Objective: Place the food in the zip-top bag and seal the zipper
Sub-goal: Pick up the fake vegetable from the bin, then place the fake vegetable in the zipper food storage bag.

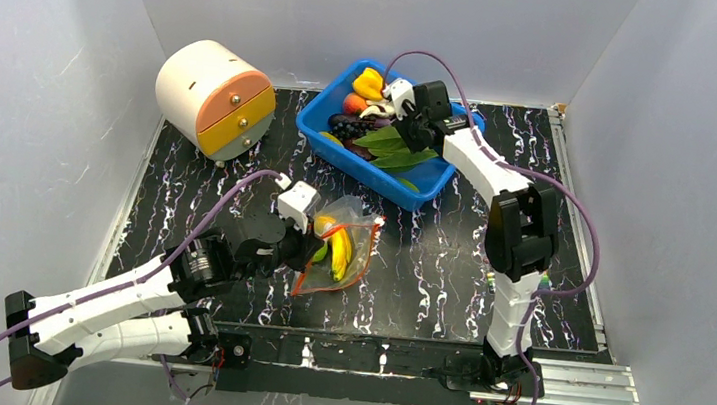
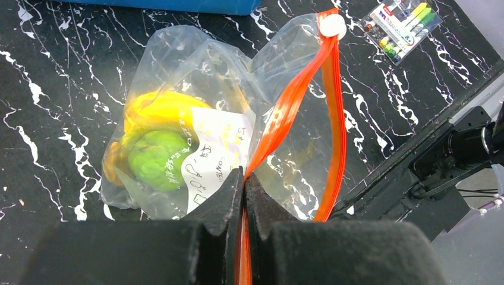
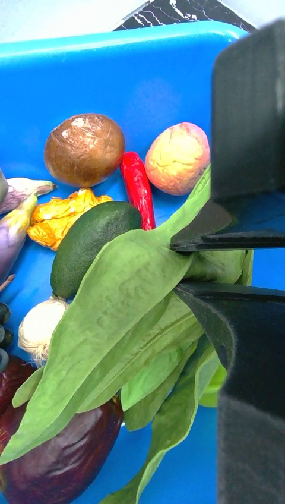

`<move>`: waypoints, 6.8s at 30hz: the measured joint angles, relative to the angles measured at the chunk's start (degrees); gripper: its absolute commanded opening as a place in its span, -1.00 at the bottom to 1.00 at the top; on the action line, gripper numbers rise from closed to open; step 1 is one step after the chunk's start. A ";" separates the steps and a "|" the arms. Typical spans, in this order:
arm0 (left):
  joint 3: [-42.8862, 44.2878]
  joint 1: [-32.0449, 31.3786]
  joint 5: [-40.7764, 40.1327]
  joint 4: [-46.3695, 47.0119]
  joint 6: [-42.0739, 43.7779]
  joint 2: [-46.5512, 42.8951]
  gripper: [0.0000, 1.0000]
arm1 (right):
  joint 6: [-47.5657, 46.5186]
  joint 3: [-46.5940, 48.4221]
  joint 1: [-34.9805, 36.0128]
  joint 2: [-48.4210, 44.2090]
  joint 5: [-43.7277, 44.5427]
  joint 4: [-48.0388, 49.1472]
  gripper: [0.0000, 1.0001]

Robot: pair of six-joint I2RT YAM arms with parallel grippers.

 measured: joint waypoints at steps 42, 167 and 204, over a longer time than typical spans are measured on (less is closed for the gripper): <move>3.54 0.07 -1.88 -2.64 -6.51 0.46 -1.00 | 20.96 -28.59 0.00 -45.72 -16.81 16.59 -0.71; 7.37 0.11 1.55 3.78 -6.51 5.31 -1.00 | 35.21 -52.37 29.44 -58.29 -16.76 -0.24 -0.54; 3.65 0.15 9.42 7.50 -15.47 5.07 -1.00 | 61.31 -61.61 37.22 -58.34 12.46 23.15 -1.00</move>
